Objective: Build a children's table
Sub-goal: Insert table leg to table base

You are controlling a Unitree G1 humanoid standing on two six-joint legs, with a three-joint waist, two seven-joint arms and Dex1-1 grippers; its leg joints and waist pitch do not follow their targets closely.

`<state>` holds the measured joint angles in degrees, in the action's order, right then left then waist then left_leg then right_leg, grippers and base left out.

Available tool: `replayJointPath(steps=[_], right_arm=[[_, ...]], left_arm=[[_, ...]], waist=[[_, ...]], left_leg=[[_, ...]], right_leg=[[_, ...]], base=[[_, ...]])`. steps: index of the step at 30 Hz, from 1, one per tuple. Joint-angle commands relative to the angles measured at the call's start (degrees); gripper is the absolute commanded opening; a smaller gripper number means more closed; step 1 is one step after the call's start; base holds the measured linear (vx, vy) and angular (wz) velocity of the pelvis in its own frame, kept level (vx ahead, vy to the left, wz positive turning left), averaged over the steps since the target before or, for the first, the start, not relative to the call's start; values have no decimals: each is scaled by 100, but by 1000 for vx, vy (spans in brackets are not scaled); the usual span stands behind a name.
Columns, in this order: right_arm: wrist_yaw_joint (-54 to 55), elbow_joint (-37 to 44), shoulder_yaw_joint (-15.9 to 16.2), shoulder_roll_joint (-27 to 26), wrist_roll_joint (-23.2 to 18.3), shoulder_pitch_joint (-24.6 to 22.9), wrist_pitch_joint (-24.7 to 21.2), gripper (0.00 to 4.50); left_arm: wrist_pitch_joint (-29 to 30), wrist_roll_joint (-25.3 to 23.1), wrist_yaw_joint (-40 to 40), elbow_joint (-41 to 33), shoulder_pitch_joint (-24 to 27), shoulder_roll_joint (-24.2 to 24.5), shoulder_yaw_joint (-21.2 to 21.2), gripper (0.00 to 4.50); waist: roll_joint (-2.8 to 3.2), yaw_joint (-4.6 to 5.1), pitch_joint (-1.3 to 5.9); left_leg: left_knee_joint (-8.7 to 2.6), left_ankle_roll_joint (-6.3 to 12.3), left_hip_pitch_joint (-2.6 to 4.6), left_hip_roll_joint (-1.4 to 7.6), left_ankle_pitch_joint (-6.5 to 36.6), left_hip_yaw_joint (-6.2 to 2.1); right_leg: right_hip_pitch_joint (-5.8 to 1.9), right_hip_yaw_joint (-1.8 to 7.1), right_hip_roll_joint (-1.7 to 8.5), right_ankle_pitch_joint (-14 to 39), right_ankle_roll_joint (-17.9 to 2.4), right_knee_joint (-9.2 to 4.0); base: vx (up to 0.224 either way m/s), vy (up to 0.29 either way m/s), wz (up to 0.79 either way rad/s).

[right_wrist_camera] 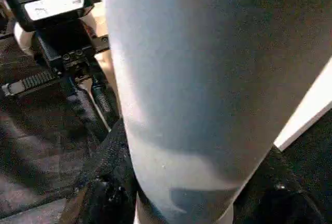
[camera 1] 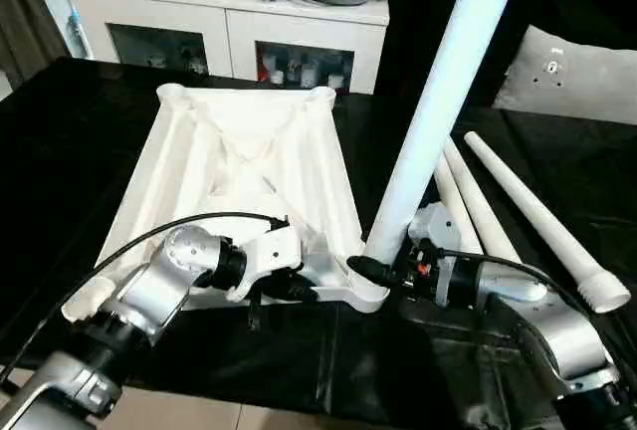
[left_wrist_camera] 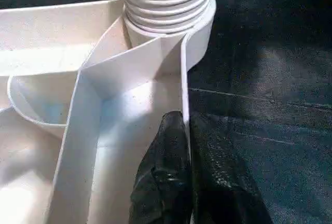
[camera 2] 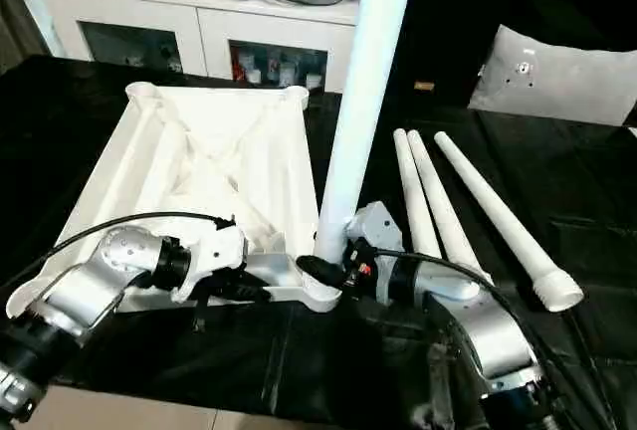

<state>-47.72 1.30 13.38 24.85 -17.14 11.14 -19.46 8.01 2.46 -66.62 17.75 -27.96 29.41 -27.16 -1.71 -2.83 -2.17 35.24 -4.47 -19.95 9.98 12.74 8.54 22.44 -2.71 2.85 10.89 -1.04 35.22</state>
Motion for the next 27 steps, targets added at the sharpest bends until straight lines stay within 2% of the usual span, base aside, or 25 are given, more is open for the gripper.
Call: replayJointPath(steps=[1,2,4,9,10,15,16,17,18,19,20,21,23,27], right_arm=[[-262,-573,569,96,315,-339,-475,190],[-288,-588,588,70,326,-315,-481,190],[-281,-602,583,32,310,-295,-482,190],[-203,-684,575,-87,268,-214,-442,190],[-183,-712,574,-115,287,-194,-419,190],[48,-785,508,-293,290,-144,-458,190],[349,-840,431,-423,361,-119,-492,190],[624,-895,340,-553,409,-91,-521,190],[770,-925,286,-626,431,-76,-535,190],[893,-957,230,-701,444,-56,-532,190],[1110,-1025,119,-832,446,-10,-527,190],[1182,-1056,73,-887,451,9,-526,190],[1423,-1220,-51,-1044,474,119,-516,190],[1636,-1436,-144,-1175,554,256,-463,190]], left_arm=[[-181,-140,150,147,-467,-5,178,0],[-268,-212,157,390,-660,-21,196,0],[-317,-266,162,504,-747,1,203,0],[-350,-327,199,620,-763,92,285,0],[-350,-335,224,644,-755,110,302,0],[-63,-258,343,430,-551,167,421,0],[201,-208,471,132,-354,189,526,0],[482,-173,612,-202,-145,213,628,0],[638,-155,690,-393,-27,227,684,0],[830,-139,771,-612,100,244,730,0],[1330,-135,950,-1195,399,251,798,0],[1529,-137,1021,-1437,519,251,816,0],[2178,-136,1266,-2109,808,82,829,0],[2838,-143,1510,-2789,1014,-215,756,0]], waist=[[57,54,136],[73,49,110],[56,57,110],[80,106,98],[70,123,101],[66,145,70],[36,158,71],[36,184,91],[41,234,55],[63,247,71],[48,305,76],[57,362,75],[45,419,100],[56,428,93]], left_leg=[[-537,89,7,268,1532,-51],[-543,84,23,267,1618,-57],[-551,74,28,263,1705,-75],[-579,68,-7,286,1674,-102],[-582,65,-9,289,1694,-106],[-591,28,12,289,1873,-110],[-597,8,9,288,1921,-120],[-611,-73,-21,313,1887,-147],[-621,-81,-33,286,1994,-150],[-604,-88,-5,276,2064,-152],[-605,-101,-28,281,2080,-165],[-629,-101,-83,289,2025,-181],[-610,-68,-72,286,2048,-174],[-574,9,-28,268,2015,-128]], right_leg=[[-155,298,452,2357,-705,-584],[-142,301,471,2534,-680,-599],[-155,287,484,2865,-571,-630],[-166,285,510,2860,-586,-632],[-164,284,509,2846,-612,-626],[-119,290,530,3215,-578,-667],[-124,278,531,3394,-512,-675],[-144,281,564,3334,-558,-614],[-111,258,535,3559,-475,-669],[-100,252,534,3657,-446,-679],[-106,256,540,3673,-439,-674],[-129,248,530,3514,-491,-656],[-117,247,505,3357,-558,-650],[-70,268,480,3320,-625,-680]], base=[[0,0,0],[0,0,0],[0,0,0],[0,0,0],[0,0,0],[0,0,0],[0,0,0],[0,0,0],[0,0,0],[0,0,0],[0,0,0],[0,0,0],[0,0,0],[0,0,0]])
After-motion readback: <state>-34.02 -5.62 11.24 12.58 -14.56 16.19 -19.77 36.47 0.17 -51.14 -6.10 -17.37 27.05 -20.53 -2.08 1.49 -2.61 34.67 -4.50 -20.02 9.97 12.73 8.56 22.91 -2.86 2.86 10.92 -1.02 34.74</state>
